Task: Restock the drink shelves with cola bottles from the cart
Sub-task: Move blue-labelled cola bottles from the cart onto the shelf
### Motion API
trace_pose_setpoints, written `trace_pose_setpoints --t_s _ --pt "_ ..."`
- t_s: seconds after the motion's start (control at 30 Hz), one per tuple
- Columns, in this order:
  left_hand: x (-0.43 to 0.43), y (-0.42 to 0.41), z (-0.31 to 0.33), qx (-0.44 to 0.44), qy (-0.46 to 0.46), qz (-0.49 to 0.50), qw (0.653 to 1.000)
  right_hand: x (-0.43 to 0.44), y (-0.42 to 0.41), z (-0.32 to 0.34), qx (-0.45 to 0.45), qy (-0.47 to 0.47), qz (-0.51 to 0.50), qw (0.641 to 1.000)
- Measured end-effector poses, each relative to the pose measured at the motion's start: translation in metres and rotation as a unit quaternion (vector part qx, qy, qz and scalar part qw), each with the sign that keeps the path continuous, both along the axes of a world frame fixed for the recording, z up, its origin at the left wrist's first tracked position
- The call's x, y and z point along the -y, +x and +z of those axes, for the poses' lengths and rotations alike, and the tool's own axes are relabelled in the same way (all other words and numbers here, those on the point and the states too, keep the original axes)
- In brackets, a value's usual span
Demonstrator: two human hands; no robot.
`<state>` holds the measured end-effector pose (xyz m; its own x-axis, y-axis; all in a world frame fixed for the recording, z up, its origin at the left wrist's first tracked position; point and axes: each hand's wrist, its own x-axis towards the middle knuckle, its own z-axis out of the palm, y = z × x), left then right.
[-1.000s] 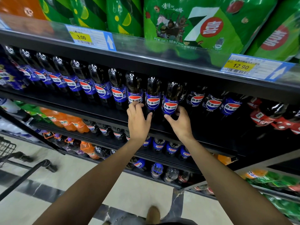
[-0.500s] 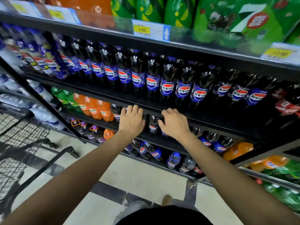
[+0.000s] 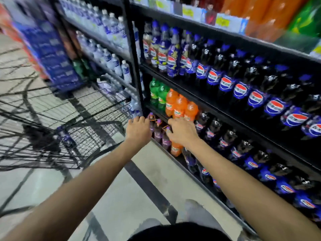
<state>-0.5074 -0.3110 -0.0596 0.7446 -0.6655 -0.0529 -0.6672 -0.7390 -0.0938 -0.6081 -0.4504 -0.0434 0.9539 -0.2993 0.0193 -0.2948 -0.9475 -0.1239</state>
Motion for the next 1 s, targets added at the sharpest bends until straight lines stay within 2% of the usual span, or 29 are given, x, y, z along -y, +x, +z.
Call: trace_pose_setpoints --t_s 0.27,0.53,0.77,1.0 --pt "-0.112 0.075 -0.012 -0.033 -0.017 0.151 0.988 -0.093 0.127 -0.018 -0.024 0.013 0.15 0.988" --pt "-0.203 0.181 -0.035 -0.027 0.017 0.26 0.965 -0.175 0.279 -0.044 -0.011 0.044 0.287 0.957" --pt "-0.24 0.282 -0.049 -0.06 0.03 0.332 0.941 -0.219 0.408 -0.059 -0.059 0.066 0.356 0.93" --pt "-0.264 0.342 -0.075 -0.102 0.027 0.383 0.918 -0.243 0.485 -0.088 -0.087 0.064 0.396 0.912"
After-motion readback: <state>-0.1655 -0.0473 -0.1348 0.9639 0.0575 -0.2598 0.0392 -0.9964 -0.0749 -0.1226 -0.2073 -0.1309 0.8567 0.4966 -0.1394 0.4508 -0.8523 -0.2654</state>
